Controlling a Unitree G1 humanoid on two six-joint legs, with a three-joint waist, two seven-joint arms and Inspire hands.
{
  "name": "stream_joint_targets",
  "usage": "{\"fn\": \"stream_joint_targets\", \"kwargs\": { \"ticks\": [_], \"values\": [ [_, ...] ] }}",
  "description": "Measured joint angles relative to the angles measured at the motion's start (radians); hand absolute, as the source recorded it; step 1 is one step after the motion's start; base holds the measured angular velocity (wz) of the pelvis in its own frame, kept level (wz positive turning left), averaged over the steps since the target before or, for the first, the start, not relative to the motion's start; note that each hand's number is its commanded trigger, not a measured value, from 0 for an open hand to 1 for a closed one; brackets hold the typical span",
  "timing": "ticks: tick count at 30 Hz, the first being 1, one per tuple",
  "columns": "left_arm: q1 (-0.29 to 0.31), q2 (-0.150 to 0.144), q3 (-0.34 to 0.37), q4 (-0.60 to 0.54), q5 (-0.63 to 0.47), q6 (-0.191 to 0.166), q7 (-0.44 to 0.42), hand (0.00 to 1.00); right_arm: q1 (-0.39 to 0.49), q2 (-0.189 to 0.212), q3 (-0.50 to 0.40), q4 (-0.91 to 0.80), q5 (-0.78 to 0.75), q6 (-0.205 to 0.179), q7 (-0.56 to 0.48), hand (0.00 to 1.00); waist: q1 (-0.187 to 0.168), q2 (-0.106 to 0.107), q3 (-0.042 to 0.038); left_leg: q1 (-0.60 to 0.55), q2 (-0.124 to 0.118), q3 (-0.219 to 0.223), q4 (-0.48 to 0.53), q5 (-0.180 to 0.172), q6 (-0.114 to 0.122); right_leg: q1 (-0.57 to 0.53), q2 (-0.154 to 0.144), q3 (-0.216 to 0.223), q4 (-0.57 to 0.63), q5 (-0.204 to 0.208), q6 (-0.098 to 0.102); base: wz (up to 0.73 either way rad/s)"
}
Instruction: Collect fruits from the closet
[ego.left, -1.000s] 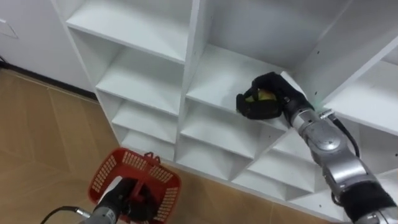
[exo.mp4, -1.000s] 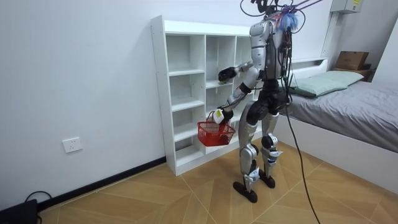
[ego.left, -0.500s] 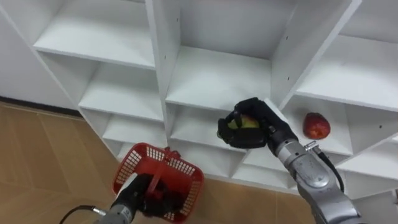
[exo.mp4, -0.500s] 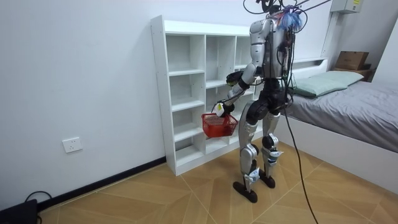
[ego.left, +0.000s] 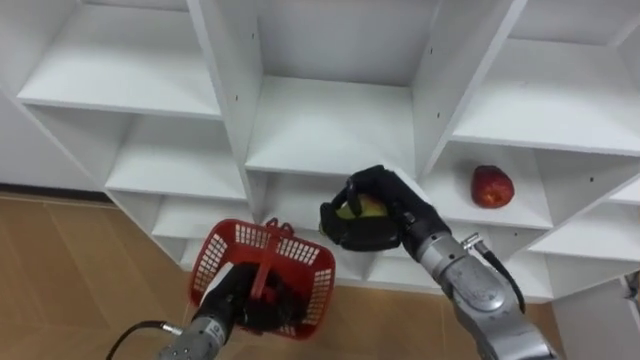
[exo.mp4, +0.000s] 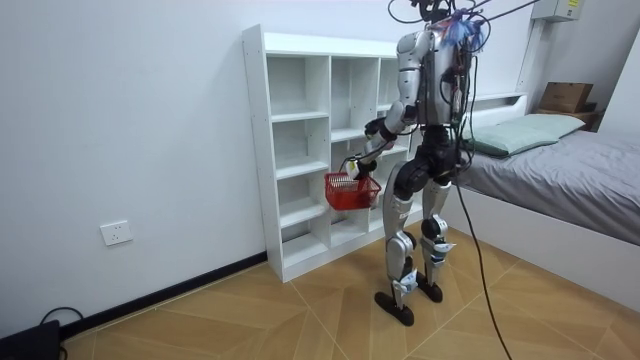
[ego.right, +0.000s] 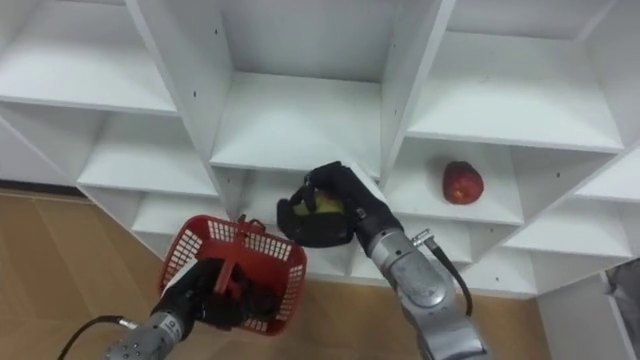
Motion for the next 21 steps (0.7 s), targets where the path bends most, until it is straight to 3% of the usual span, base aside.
{"fn": "stream_joint_targets", "kwargs": {
  "ticks": [10, 21],
  "values": [
    [-0.009, 0.000, -0.040, -0.037, -0.036, -0.001, -0.024, 1.00, 0.029, 0.002, 0.004, 0.021, -0.015, 0.000, -0.004, 1.00, -0.008, 0.011, 0.0113, -0.033, 0.002, 0.009, -0.003, 0.000, 0.000, -0.041, 0.001, 0.004, 0.006, 0.000, 0.000, -0.02],
    [-0.027, -0.002, -0.101, -0.038, -0.169, -0.001, -0.046, 1.00, 0.027, 0.000, 0.049, 0.143, -0.015, 0.000, -0.053, 1.00, -0.001, 0.036, 0.0120, -0.068, 0.004, 0.010, -0.001, 0.000, 0.000, -0.074, 0.000, -0.010, 0.008, 0.000, 0.000, 0.01]
  ]
}}
